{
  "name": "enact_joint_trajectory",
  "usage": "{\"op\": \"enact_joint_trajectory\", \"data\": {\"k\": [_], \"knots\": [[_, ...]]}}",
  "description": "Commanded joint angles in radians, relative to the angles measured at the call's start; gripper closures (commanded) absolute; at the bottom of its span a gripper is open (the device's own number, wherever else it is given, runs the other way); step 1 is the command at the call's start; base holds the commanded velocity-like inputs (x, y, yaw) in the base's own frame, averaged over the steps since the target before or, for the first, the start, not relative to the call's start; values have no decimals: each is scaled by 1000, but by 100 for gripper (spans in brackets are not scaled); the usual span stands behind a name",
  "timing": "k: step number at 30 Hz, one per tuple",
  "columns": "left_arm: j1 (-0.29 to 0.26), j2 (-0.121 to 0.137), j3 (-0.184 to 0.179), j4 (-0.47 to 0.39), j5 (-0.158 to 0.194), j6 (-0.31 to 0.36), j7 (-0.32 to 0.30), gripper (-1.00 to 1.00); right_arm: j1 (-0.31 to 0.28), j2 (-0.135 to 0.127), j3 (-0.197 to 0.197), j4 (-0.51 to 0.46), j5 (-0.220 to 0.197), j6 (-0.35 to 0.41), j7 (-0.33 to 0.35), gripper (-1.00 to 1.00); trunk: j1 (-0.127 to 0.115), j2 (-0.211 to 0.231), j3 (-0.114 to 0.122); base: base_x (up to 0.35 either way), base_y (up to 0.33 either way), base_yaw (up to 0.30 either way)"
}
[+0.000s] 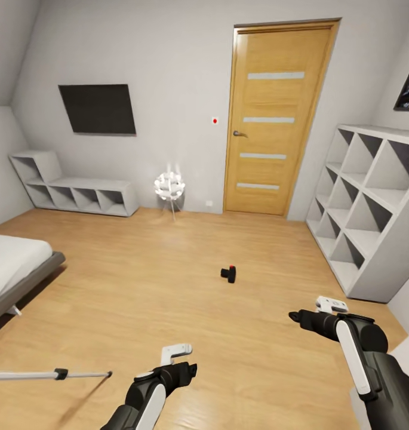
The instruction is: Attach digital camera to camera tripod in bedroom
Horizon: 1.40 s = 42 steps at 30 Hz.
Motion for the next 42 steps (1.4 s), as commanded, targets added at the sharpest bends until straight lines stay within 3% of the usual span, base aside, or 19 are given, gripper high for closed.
{"op": "enact_joint_trajectory", "data": {"k": [1, 28, 42], "knots": [[-1, 0, 0, -1, 11, 3, 9, -100, -1, 0, 0, 1, -3, 4, 0, -100, 1, 0, -2, 324, -3, -182], [-1, 1, 9, 71, 8, -27, 20, -100, -4, 1, 7, 45, -3, 4, -2, -100, 1, 0, -34, 325, -64, -182], [-9, 2, 71, 80, 4, -33, 35, -100, -5, 1, 94, 58, 3, 4, -3, -100, 1, 0, -51, 325, -130, -182]]}}
